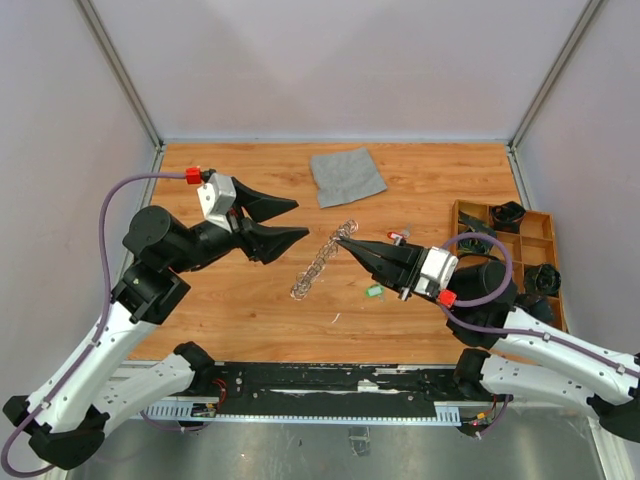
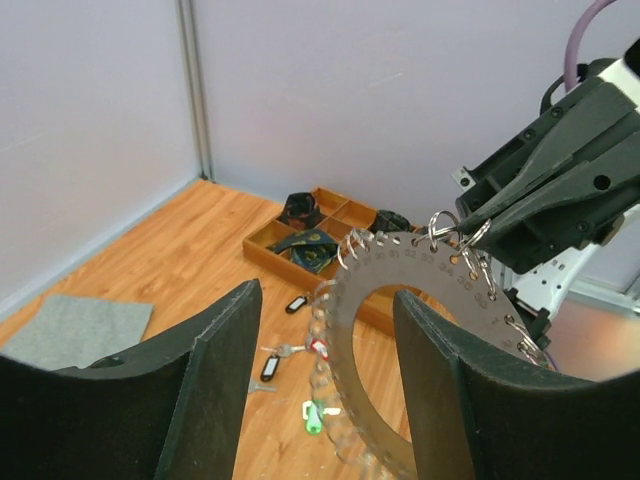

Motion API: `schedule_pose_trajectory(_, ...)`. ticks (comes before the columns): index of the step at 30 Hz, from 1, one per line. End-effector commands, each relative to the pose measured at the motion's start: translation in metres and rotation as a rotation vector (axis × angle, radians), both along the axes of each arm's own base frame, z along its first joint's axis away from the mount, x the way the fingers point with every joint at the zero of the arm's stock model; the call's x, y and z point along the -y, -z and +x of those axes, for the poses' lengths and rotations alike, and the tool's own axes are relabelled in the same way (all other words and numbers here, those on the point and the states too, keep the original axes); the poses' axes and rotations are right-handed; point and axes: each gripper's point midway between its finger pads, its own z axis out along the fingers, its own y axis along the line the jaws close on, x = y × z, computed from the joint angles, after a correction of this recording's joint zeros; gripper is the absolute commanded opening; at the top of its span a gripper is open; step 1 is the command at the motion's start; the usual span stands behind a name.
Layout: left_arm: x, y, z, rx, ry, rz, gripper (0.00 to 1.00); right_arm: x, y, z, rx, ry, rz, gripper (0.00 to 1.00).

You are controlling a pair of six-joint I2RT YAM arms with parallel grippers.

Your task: Put the keys on the keyring

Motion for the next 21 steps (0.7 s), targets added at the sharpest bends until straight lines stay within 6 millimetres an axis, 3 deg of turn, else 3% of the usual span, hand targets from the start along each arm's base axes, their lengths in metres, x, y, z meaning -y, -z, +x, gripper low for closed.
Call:
schedule_pose_trajectory(1, -0.004, -0.029, -0.019, 0.061, 0.047, -0.072, 0.6, 0.011, -0.039, -0.014, 0.002, -0.081, 0.166, 0.0)
schedule_pose_trajectory(9, -0.004, -0.045, -0.029, 0.098, 0.091, -0.144, 0.6, 0.001, -0.047, -0.016, -0.04, -0.132, 0.211, 0.0)
schedule_pose_trajectory(21, 0.002, -0.035, -0.029, 0.082, 0.116, -0.141, 0.57, -0.006, -0.056, -0.019, -0.032, -0.159, 0.235, 0.0)
